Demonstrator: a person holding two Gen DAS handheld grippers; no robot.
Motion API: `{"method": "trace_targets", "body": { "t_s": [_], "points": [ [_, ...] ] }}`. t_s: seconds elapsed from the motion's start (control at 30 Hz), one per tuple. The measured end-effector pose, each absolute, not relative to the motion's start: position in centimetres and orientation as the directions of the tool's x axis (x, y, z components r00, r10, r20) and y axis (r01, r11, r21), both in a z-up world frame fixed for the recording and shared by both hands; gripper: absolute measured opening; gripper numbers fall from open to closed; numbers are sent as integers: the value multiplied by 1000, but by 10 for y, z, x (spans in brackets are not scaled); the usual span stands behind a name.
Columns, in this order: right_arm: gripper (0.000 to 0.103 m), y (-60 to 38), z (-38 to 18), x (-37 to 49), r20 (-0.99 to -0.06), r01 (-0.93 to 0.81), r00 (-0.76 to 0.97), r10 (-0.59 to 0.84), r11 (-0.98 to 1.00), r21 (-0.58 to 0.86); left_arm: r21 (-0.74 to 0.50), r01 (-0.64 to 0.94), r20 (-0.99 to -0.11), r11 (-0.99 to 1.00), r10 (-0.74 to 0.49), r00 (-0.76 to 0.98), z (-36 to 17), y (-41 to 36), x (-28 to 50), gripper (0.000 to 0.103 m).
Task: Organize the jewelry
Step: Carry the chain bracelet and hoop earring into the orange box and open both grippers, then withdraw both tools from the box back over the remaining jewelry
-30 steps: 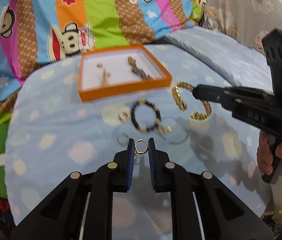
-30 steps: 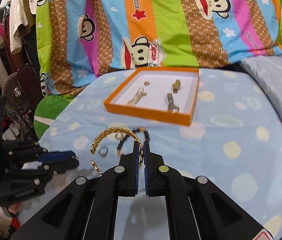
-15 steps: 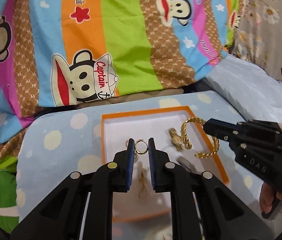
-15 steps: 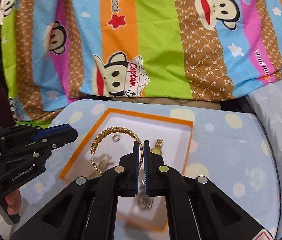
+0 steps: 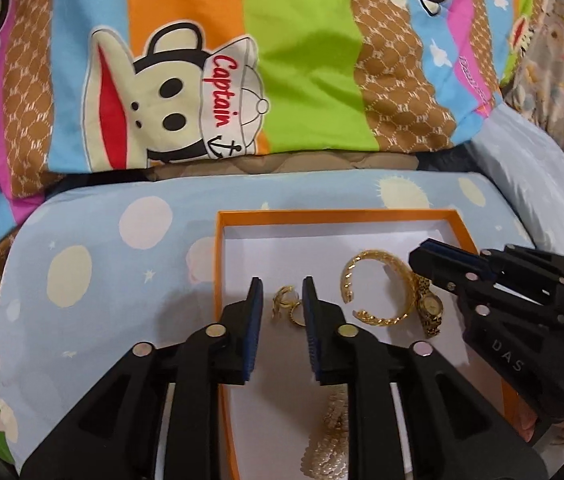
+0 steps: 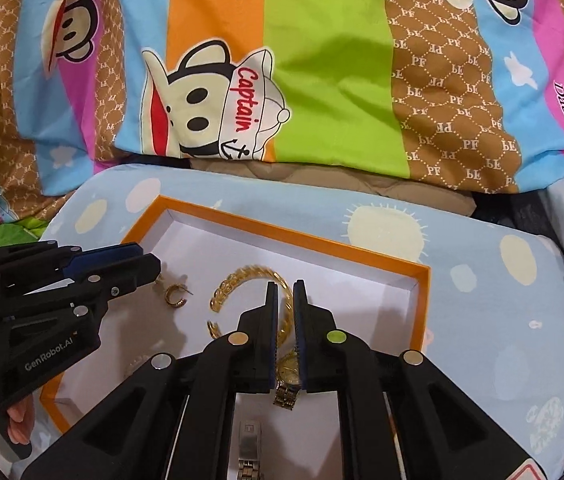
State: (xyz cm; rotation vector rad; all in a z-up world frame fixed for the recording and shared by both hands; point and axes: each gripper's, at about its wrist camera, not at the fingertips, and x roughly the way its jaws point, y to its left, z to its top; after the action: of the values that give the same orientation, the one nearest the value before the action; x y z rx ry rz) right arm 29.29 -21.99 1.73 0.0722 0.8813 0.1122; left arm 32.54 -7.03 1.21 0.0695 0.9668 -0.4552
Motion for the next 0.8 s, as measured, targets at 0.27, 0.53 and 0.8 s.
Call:
{"method": "trace_targets", "body": {
  "t_s": [0.27,0.53,0.8],
  "points": [
    [17,-240,64,221,-658,-54,739,146,986,159,-144,388,-745,911,-358,563,55,-40,278,35],
    [27,-237,66,107,-619,-75,769,161,984,162,-131,423,-707,896,-384,594,69,-12,175,55],
    [27,-221,22,55,-657,-83,720,222,968,237,-151,390,-758,908,-360,544,21,0,109,56]
  ]
}}
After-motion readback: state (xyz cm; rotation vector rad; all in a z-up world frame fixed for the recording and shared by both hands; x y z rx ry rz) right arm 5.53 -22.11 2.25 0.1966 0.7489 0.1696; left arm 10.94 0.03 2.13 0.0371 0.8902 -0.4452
